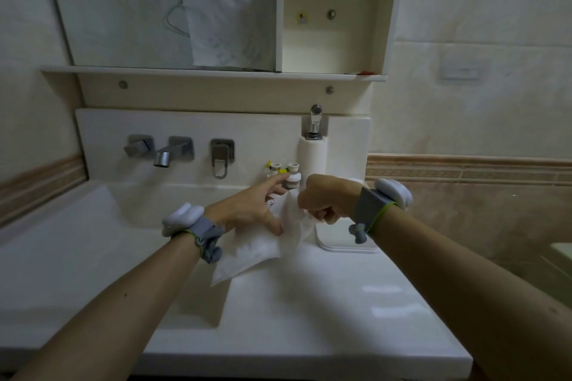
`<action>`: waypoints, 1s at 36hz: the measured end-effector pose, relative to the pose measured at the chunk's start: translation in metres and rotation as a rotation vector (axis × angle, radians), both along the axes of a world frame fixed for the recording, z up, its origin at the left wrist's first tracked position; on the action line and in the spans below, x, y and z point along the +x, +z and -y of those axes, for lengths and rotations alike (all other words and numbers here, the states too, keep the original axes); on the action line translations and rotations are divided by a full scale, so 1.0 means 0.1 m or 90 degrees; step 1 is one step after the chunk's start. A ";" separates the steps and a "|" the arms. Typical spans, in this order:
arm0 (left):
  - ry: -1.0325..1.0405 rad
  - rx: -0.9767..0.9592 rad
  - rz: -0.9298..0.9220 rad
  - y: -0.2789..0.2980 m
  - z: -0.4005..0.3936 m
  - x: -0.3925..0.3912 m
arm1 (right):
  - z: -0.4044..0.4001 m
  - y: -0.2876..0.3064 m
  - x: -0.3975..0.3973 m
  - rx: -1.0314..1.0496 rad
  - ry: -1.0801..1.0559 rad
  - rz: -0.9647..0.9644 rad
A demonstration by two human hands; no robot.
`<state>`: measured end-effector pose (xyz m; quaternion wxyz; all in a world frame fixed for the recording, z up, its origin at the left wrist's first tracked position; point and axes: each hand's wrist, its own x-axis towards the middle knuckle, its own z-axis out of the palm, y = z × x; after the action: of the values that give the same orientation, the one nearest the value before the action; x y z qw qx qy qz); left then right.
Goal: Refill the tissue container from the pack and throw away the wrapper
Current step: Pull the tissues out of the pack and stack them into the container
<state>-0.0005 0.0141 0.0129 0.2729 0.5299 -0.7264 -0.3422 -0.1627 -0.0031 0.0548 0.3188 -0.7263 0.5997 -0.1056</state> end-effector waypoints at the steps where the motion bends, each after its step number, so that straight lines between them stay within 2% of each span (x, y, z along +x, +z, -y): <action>1: 0.000 0.000 0.003 0.00 0.01 0.00 | 0.00 0.00 0.00 -0.005 0.003 -0.017; 4: 0.003 0.008 0.010 -0.01 0.02 -0.02 | -0.01 0.00 -0.02 0.015 0.006 -0.021; 9: 0.006 -0.002 0.024 -0.01 0.01 -0.01 | -0.02 -0.05 -0.09 0.072 -0.020 0.089; 17: 0.001 -0.015 0.025 0.03 0.00 -0.02 | -0.03 0.03 -0.10 -0.022 -0.015 0.084; 21: 0.000 -0.041 0.005 0.04 0.00 -0.07 | -0.01 0.06 -0.16 -0.048 -0.029 0.128; 27: 0.039 -0.054 0.046 0.00 0.06 -0.07 | 0.06 0.06 -0.25 -0.081 -0.096 0.204; 32: 0.104 -0.036 0.075 -0.02 0.13 -0.11 | 0.22 0.05 -0.38 -0.139 -0.171 0.338; 36: 0.157 -0.027 0.103 -0.07 0.20 -0.14 | 0.24 0.05 -0.51 -0.139 -0.154 0.442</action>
<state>-0.0150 -0.0054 0.0063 0.2642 0.6351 -0.6826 -0.2470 -0.2137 -0.0272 0.0595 0.4089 -0.6012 0.5225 -0.4453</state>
